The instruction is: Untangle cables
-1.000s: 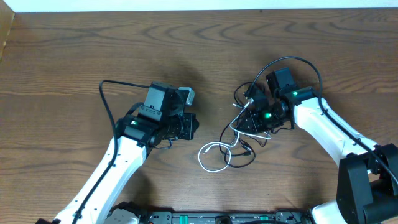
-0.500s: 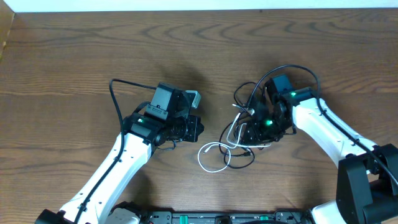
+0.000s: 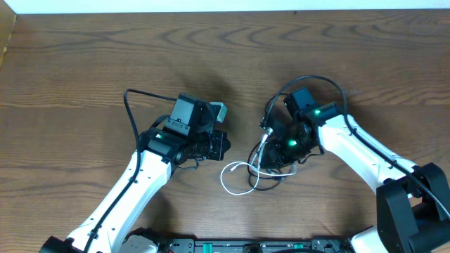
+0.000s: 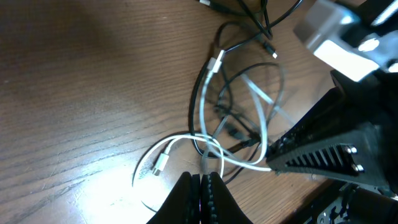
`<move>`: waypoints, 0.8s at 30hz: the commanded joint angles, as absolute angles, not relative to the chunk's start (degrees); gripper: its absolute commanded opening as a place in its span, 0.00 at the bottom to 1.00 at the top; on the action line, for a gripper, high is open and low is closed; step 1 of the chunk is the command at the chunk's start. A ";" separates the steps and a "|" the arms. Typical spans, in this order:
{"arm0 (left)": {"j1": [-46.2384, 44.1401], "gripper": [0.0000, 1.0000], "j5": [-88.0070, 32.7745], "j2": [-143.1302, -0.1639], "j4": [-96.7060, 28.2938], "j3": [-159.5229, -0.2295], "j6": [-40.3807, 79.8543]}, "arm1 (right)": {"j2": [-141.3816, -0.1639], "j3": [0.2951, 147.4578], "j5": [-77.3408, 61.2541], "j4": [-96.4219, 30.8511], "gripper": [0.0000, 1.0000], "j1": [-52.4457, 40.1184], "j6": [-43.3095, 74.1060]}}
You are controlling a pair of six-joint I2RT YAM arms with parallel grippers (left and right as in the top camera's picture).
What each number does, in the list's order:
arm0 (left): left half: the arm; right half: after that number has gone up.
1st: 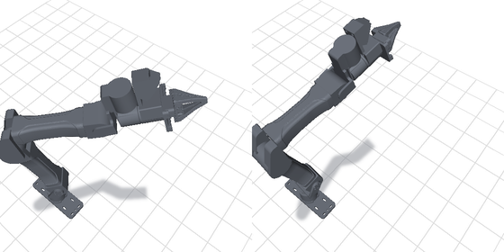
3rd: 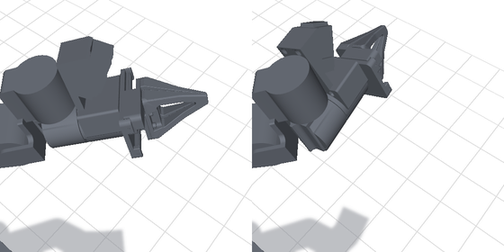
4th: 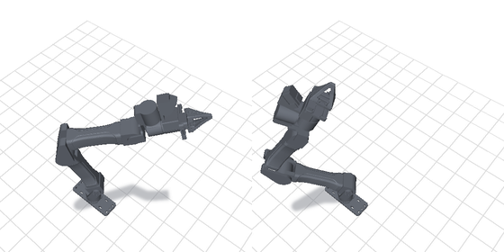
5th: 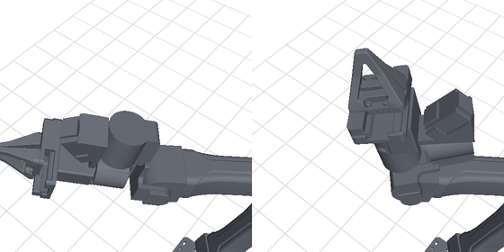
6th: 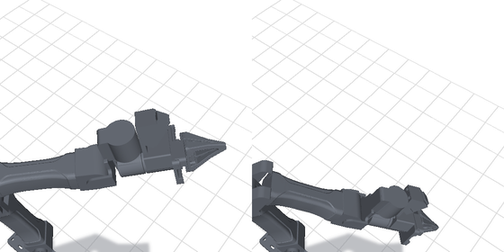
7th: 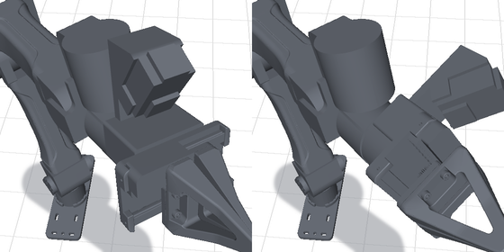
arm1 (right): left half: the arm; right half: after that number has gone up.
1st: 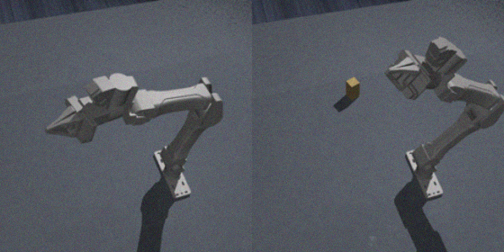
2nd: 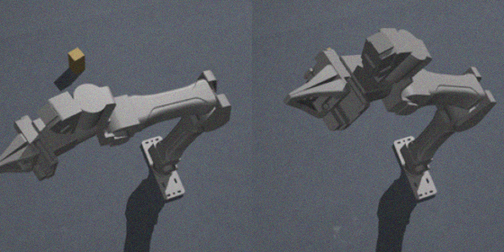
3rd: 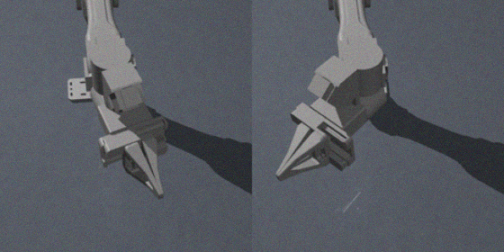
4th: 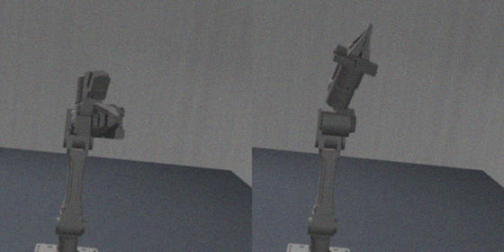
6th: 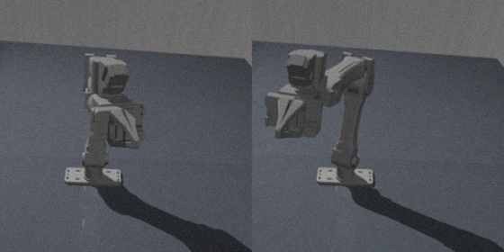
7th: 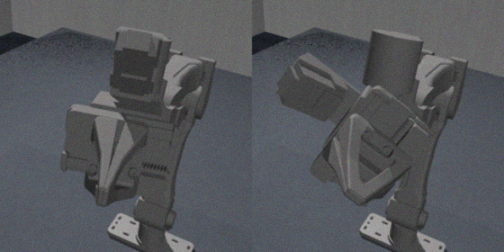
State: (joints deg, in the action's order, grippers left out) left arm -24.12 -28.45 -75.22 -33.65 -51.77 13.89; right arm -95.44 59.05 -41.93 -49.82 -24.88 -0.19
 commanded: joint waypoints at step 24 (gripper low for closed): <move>-24.21 0.31 -32.91 -75.55 -28.71 -52.73 14.22 | -72.64 68.53 -46.74 -30.17 0.01 -23.14 1.69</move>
State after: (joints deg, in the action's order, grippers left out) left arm -24.12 -29.39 -75.24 -31.16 -51.77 14.61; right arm -76.77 67.24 -49.19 -30.11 -23.31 1.06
